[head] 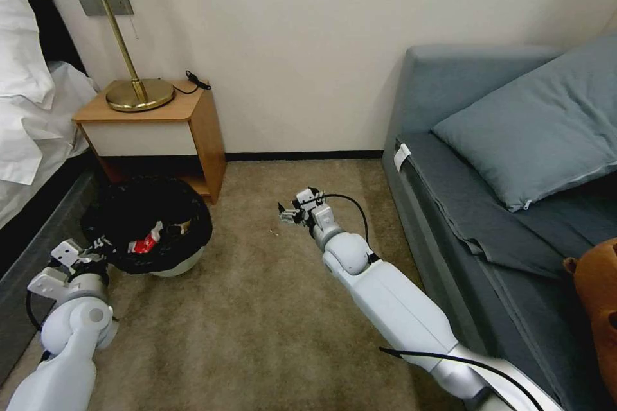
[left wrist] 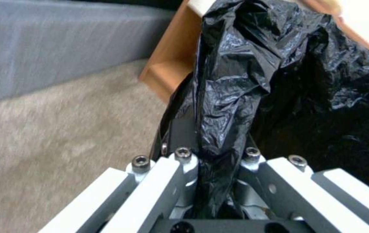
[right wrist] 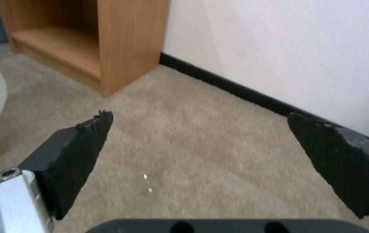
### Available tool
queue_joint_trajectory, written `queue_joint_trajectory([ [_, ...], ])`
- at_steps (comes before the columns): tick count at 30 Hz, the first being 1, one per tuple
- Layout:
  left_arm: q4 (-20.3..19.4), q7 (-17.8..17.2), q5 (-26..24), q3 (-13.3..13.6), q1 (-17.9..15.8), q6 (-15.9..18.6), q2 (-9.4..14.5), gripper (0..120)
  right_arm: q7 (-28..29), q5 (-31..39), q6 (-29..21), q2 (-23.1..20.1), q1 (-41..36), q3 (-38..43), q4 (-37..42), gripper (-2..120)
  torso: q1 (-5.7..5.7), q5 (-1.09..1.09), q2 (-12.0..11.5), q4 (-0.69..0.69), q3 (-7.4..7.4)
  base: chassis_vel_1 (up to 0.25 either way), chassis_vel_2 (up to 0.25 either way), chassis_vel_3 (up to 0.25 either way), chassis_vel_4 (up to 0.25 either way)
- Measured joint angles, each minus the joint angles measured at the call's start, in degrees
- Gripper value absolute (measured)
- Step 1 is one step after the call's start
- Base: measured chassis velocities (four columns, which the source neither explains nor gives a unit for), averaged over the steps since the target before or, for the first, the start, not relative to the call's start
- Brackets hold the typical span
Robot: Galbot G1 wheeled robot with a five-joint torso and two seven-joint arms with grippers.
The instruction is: Pick up the trash bin, then pick up the garbage on the floor and place it into the trash bin.
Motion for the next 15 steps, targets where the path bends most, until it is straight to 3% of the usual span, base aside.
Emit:
queue_joint_trajectory([
  [10,8.19,-0.06,-0.68,0.41,-0.32,-2.80,-1.17,5,0.00,-1.33,0.12,0.86,-2.71,-0.59,0.27,100,0.00,0.00,0.00,0.02,0.00,0.000,0.000,0.000,0.000],
  [15,9.30,0.00,-0.68,0.85,-0.29,-2.45,-1.05,12,-0.02,-1.53,0.51,1.51,-3.40,-0.78,0.24,100,0.00,0.04,0.00,0.02,-0.01,0.000,0.000,0.000,0.000],
])
